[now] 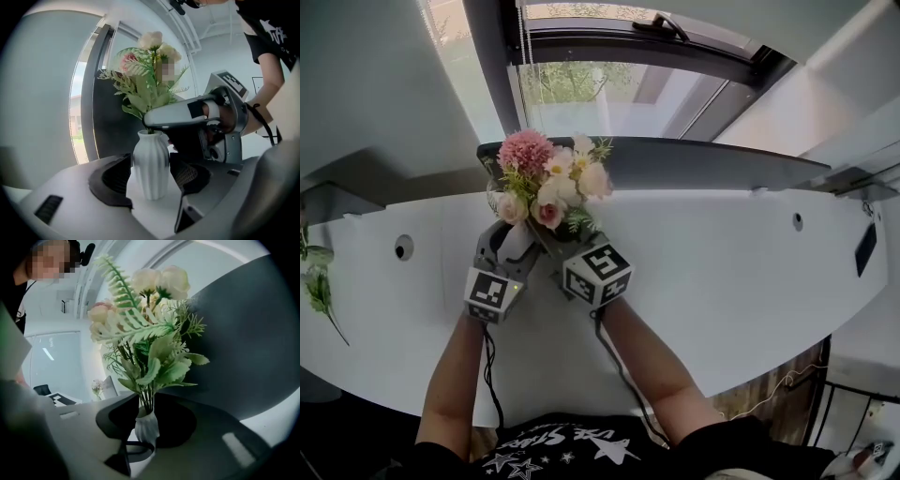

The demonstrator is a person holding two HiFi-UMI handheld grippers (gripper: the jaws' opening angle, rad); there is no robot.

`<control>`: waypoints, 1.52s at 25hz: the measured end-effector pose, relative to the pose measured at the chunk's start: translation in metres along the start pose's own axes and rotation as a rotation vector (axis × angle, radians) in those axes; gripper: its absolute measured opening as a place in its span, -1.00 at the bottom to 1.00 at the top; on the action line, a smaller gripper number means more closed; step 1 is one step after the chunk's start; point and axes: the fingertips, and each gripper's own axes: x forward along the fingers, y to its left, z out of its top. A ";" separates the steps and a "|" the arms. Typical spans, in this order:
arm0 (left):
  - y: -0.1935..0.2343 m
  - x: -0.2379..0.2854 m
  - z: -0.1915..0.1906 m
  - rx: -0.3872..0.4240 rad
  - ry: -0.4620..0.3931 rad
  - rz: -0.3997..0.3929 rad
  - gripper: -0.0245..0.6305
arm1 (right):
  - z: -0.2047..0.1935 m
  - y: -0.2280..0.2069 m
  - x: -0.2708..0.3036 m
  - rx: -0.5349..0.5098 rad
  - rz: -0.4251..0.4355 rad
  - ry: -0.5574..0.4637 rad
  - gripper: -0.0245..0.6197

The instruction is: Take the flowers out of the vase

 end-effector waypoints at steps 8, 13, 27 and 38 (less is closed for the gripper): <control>-0.004 0.006 -0.001 -0.064 -0.017 -0.009 -0.14 | 0.001 0.000 -0.001 0.000 -0.008 -0.003 -0.62; -0.002 0.005 -0.003 -0.057 -0.013 -0.012 -0.14 | 0.006 0.001 -0.001 -0.022 -0.023 -0.013 -0.70; -0.002 0.007 -0.002 -0.055 -0.010 -0.004 -0.14 | 0.072 0.018 -0.013 -0.039 -0.026 -0.063 -0.73; 0.000 0.007 -0.010 0.010 0.026 0.032 -0.14 | 0.124 0.039 -0.039 -0.077 -0.026 -0.143 -0.73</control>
